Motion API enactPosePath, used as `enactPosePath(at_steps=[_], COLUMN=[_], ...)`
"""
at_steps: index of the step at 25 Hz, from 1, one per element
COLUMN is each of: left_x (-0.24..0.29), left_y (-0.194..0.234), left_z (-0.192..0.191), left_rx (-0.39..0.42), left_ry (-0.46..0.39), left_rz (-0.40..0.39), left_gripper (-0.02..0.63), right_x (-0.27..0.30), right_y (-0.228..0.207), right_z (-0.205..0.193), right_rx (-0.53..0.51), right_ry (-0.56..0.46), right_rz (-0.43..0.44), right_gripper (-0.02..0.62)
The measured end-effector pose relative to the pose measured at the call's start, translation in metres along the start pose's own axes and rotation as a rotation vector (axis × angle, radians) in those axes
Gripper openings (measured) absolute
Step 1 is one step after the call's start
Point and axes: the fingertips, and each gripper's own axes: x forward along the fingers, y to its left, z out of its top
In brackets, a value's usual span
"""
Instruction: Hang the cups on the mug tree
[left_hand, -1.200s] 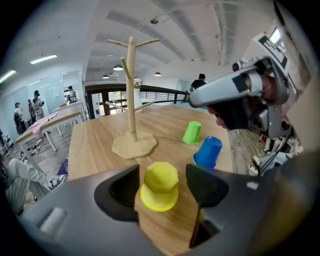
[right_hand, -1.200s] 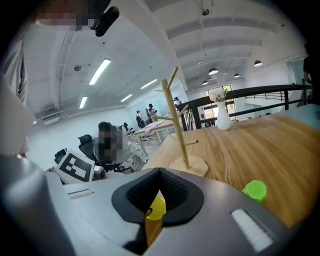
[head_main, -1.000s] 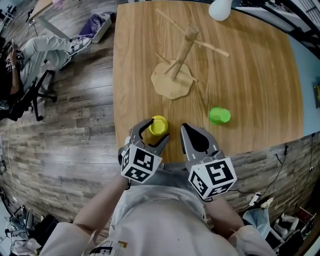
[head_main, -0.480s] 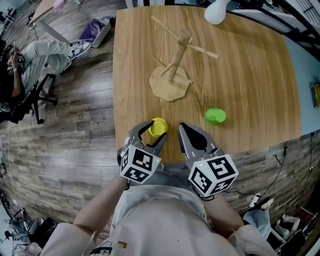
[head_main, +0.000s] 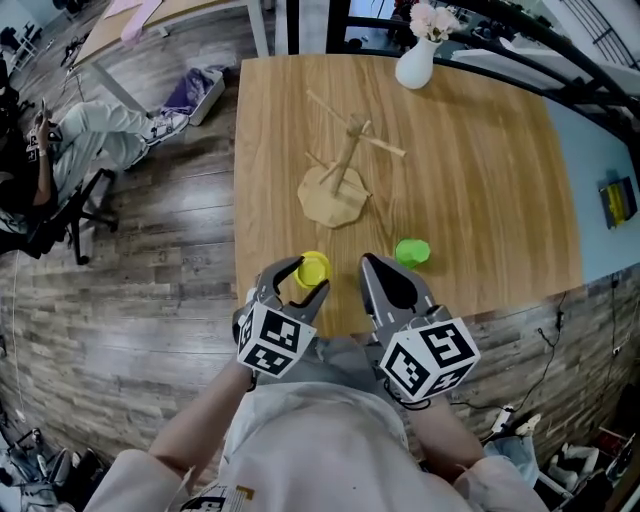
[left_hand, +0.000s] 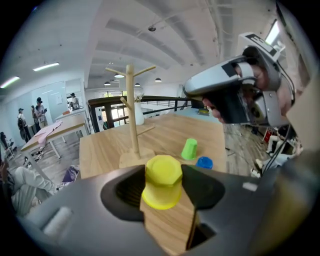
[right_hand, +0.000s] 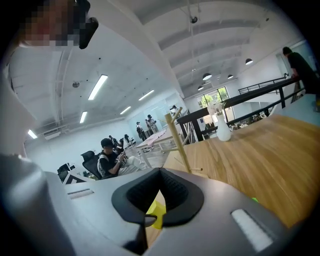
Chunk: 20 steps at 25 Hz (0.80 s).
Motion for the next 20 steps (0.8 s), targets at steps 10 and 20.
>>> enactPosePath(at_steps=[10, 20], left_x=[-0.057, -0.102], left_y=[-0.004, 0.007], left_z=[0.051, 0.097], left_rx=[0.027, 0.056], left_ry=[-0.038, -0.124], left_rz=[0.019, 0.067], left_gripper=[0.224, 0.224], right_x=[-0.043, -0.069], right_y=[0.023, 0.039], right_z=[0.054, 0.093], right_rx=[-0.045, -0.076], right_ry=[-0.06, -0.144], right_rz=[-0.028, -0.033], right_gripper=[0.0, -0.002])
